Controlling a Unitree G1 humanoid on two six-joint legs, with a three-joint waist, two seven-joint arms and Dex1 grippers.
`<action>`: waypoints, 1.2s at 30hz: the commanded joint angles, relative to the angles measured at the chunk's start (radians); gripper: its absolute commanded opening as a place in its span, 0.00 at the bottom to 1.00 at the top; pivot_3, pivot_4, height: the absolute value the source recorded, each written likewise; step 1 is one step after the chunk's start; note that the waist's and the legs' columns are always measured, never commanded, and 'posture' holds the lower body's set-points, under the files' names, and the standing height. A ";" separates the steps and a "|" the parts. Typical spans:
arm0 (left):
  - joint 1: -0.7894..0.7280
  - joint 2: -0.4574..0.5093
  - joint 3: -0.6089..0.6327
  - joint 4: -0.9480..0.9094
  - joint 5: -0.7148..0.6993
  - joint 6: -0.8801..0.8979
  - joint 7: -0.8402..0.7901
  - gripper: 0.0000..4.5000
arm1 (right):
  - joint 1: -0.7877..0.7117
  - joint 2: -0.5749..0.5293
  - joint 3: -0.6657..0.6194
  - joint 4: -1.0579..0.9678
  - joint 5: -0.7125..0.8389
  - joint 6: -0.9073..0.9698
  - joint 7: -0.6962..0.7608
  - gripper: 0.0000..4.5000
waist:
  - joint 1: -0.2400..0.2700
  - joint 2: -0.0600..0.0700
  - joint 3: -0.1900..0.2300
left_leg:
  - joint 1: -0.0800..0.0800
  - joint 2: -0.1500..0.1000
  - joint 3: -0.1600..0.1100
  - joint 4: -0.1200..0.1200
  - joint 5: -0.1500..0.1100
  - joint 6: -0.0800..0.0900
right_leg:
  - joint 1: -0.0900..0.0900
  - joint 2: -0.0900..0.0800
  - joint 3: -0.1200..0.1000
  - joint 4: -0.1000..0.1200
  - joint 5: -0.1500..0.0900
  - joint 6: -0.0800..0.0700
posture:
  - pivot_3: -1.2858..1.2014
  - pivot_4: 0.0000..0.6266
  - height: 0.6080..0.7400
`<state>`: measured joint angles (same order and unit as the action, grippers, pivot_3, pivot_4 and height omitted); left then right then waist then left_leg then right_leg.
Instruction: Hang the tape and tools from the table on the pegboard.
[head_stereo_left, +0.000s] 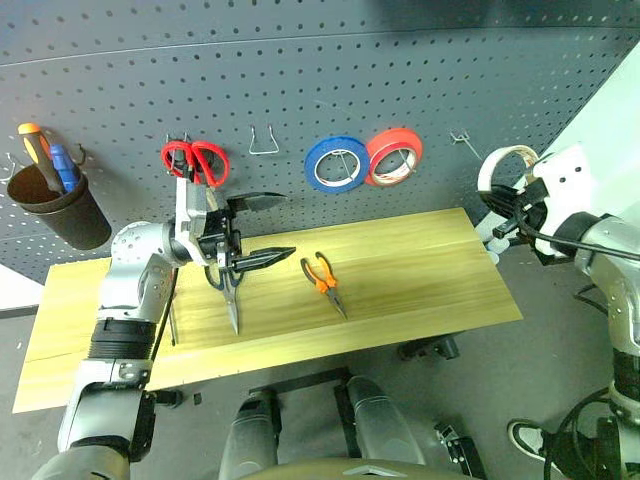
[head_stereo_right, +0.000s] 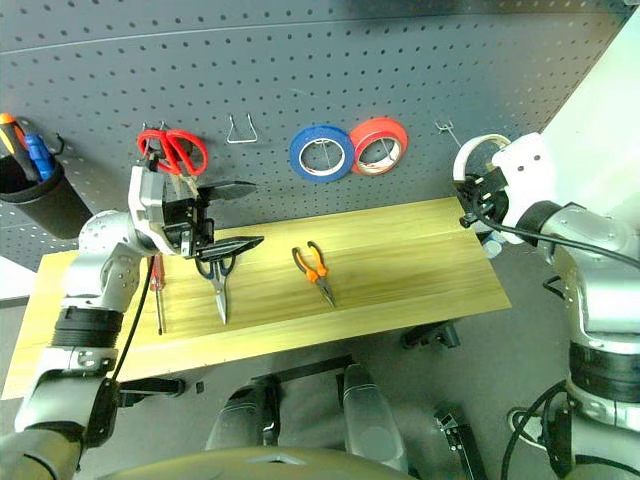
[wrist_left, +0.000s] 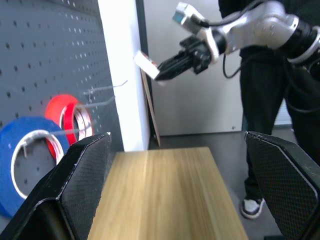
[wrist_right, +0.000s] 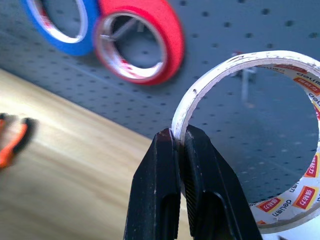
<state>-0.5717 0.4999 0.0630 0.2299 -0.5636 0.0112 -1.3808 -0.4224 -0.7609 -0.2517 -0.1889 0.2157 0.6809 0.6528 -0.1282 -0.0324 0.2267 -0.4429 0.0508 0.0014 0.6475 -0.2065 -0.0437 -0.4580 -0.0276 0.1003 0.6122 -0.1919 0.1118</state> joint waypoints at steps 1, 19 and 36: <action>-0.029 -0.001 0.029 0.000 -0.010 0.002 0.018 1.00 | -0.065 0.002 0.024 0.096 -0.031 -0.107 -0.018 0.00 | 0.000 0.001 -0.002 | 0.000 0.000 0.000 0.000 0.000 0.000 | 0.000 0.000 0.000 0.000 0.000 0.000 | 0.47 0.17 1.00; -0.003 0.022 0.035 -0.081 0.019 0.104 0.190 1.00 | -0.345 0.125 0.184 0.692 -0.129 -0.482 -0.025 0.00 | 0.000 0.002 -0.011 | 0.001 0.000 0.000 0.000 0.000 0.000 | 0.001 0.000 0.000 0.003 0.003 0.006 | 0.49 0.16 1.00; 0.069 0.051 0.047 -0.131 0.025 0.115 0.232 1.00 | -0.341 0.109 0.162 0.693 -0.091 -0.556 0.087 0.84 | 0.010 0.003 -0.012 | 0.002 -0.001 -0.001 0.000 0.000 0.000 | 0.001 0.000 0.000 0.005 0.003 0.007 | 0.51 0.18 1.00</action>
<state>-0.5070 0.5408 0.0767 0.1400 -0.5256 0.1284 -1.1537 -0.7802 -0.6142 -0.0494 0.6300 0.0789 0.0836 0.7099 -0.1181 -0.0294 0.2150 -0.4415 0.0501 0.0000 0.6479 -0.2061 -0.0438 -0.4568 -0.0274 0.1005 0.6176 -0.1890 0.1187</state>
